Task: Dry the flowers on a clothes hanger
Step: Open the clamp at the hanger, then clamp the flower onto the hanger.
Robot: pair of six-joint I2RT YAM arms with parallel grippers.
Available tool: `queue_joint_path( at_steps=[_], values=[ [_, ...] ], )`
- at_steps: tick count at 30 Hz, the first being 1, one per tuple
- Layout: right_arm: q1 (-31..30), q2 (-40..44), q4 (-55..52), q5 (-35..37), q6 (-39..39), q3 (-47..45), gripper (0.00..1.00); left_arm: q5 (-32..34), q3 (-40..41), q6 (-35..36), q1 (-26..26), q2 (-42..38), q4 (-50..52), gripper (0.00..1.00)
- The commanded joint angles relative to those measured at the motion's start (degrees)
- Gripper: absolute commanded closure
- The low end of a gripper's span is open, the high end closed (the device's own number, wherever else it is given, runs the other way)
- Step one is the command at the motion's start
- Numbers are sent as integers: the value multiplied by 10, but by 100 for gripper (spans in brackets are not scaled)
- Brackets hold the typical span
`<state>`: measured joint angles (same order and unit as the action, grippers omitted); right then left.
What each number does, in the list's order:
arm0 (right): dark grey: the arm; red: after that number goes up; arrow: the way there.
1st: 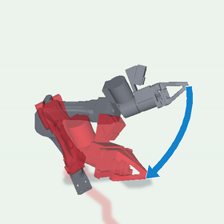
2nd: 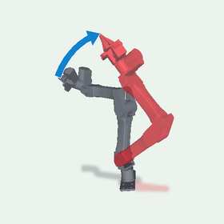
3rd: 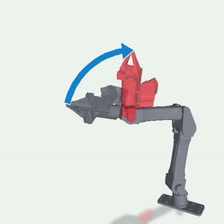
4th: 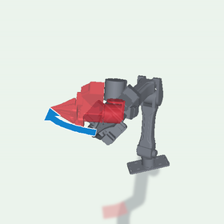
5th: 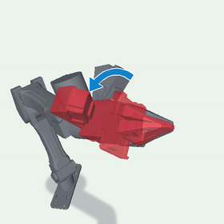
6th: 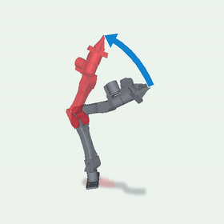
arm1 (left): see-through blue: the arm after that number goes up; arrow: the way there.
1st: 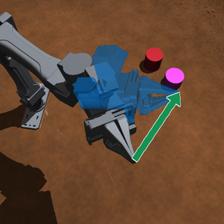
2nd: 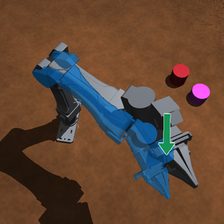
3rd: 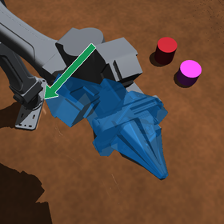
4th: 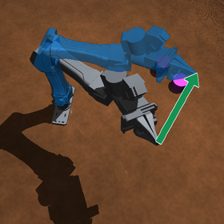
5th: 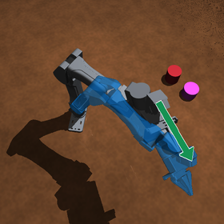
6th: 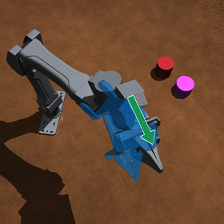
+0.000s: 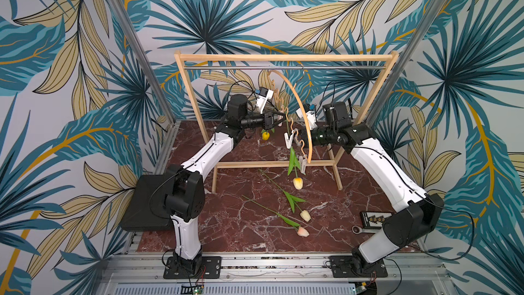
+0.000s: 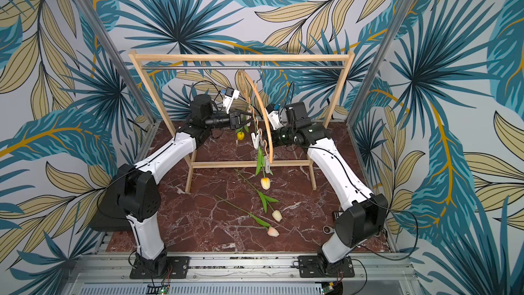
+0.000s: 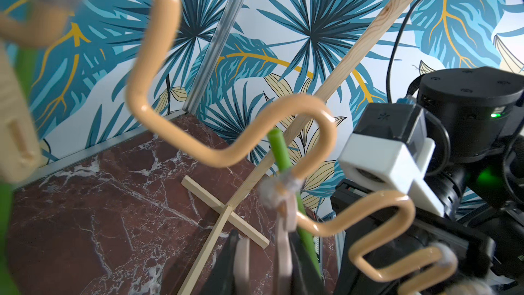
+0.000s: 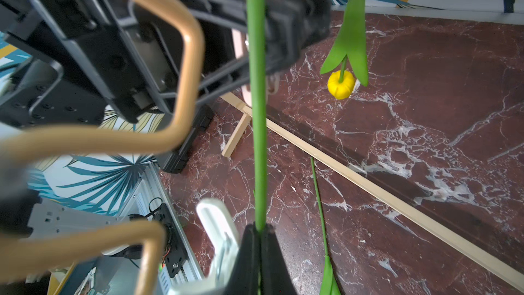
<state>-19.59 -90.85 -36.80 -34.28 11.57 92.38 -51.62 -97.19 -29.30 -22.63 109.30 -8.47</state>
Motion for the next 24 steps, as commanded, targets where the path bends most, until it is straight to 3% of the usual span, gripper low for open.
queue_joint_path(
  at_steps=[1, 6, 10, 16, 24],
  values=[
    [12, 50, 124, 16, 95, -83, 100, 35, 23, -15, -10, -19, -46, 78],
    [10, 86, 361, 38, 275, -222, 100, 83, 74, -77, -26, -26, -135, 78],
    [5, 61, 478, 50, 378, -260, 100, 120, 111, -122, -34, -27, -207, 80],
    [-9, 15, 519, 32, 407, -234, 100, 158, 140, -154, -41, -27, -265, 81],
    [-11, 16, 572, 4, 430, -244, 100, 171, 154, -154, -42, -29, -277, 82]
  ],
)
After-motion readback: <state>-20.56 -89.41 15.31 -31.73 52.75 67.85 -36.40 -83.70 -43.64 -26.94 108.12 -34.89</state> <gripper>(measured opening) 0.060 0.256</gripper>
